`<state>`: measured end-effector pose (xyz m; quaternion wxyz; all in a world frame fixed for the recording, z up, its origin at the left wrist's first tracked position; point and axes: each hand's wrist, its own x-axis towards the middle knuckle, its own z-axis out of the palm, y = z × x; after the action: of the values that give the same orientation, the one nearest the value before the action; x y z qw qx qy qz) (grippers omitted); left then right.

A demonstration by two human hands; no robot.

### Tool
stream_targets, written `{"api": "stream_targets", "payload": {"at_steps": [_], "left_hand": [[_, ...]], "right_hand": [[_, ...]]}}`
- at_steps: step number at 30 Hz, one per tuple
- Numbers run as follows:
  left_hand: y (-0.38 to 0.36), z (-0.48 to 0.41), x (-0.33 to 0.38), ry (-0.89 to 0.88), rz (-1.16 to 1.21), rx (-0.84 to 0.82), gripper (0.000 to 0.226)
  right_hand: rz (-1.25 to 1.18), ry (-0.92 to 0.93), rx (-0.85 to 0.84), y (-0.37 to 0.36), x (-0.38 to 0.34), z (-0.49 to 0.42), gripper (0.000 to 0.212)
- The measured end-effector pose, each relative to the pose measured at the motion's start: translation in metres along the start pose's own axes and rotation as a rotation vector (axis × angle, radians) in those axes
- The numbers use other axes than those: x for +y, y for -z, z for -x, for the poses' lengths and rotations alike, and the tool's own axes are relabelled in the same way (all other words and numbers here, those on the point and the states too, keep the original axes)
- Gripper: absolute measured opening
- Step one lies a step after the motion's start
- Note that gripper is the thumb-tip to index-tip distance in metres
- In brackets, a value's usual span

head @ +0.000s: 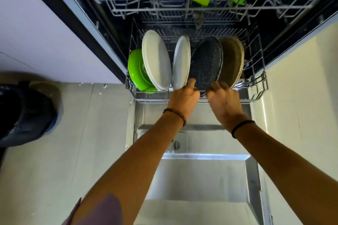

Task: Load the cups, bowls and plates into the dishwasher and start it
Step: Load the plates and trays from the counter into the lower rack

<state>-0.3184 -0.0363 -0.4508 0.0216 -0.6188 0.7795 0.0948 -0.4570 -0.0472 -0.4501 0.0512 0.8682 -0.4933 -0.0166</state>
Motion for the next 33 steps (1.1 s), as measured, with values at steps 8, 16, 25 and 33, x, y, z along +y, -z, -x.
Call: {"api": "stream_targets", "payload": {"at_steps": [8, 16, 25, 33], "left_hand": [[0.013, -0.033, -0.010, -0.033, -0.172, -0.048, 0.020], [-0.028, -0.016, 0.004, 0.072, -0.120, 0.051, 0.065], [-0.046, -0.016, -0.010, 0.046, -0.149, 0.043, 0.081], [-0.030, -0.070, -0.031, 0.075, -0.160, -0.019, 0.081]], "right_hand": [[-0.057, 0.007, -0.044, 0.002, 0.016, -0.041, 0.017], [0.043, 0.071, -0.047, -0.003, 0.028, -0.048, 0.037], [0.052, 0.060, -0.204, 0.006, 0.032, -0.065, 0.026], [0.086, 0.080, -0.201, 0.007, 0.050, -0.113, 0.022]]}}
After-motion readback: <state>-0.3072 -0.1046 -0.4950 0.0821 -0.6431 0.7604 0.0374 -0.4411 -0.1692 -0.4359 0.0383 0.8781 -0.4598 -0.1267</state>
